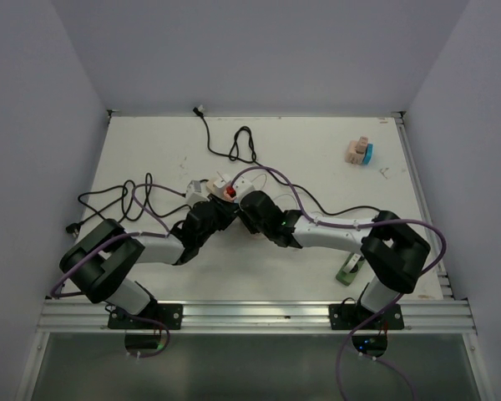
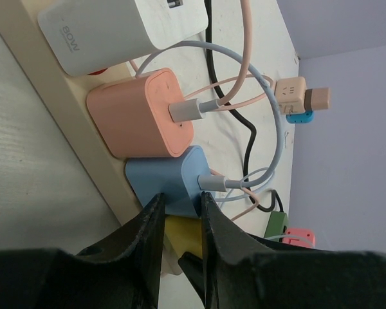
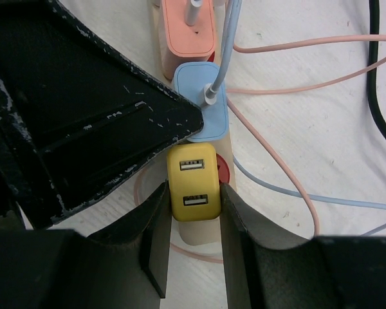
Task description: Pull the plug off the socket
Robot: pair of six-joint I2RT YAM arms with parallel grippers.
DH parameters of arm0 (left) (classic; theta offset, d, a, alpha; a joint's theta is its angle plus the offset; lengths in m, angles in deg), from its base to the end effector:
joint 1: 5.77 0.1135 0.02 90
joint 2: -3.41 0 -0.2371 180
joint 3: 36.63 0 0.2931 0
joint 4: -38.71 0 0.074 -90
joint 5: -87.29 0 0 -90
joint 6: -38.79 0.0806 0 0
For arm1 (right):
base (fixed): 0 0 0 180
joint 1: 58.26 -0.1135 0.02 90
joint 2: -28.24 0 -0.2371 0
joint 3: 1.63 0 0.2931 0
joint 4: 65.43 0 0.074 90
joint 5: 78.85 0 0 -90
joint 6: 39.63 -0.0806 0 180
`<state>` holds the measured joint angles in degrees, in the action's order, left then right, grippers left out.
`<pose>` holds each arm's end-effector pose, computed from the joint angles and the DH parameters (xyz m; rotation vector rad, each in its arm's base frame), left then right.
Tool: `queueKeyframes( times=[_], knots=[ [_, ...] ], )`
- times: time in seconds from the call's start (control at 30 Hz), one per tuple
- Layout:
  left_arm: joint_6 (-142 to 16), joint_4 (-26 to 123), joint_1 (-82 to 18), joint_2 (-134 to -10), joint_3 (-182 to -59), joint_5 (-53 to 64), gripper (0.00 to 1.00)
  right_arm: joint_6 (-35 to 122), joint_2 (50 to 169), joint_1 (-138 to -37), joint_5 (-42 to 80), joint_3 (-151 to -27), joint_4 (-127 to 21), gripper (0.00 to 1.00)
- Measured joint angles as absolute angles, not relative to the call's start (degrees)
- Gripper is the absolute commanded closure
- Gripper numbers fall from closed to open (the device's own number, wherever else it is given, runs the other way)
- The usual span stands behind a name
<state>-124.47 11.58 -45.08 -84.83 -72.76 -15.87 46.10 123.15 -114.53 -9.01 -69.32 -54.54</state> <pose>0.2677 -0.1955 0.0548 -0.7762 2.0032 -0.9986 0.2556 0.3328 0.1233 -0.7890 2.0492 0.2007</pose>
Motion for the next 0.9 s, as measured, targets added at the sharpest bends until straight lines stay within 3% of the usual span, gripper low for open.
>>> queueKeyframes(
  times=[0.13,0.3,0.53,0.9],
  knots=[
    [-124.29,12.33,-45.17,-85.18,-73.09,-16.57,0.76,46.05,119.89,-115.03,-9.97,-69.34,-55.55,1.00],
    [-124.21,12.37,-45.32,-85.18,-73.11,-16.64,0.75,45.03,111.13,-116.45,-8.84,-72.64,-71.07,1.00],
    [-124.18,12.63,-45.32,-84.94,-72.70,-16.62,0.61,43.45,103.44,-115.65,-11.24,-71.83,-77.14,1.00],
    [-124.05,12.50,-44.82,-83.78,-71.38,-15.98,0.55,29.66,97.88,-91.47,-10.02,-59.49,-65.78,1.00]
  ],
)
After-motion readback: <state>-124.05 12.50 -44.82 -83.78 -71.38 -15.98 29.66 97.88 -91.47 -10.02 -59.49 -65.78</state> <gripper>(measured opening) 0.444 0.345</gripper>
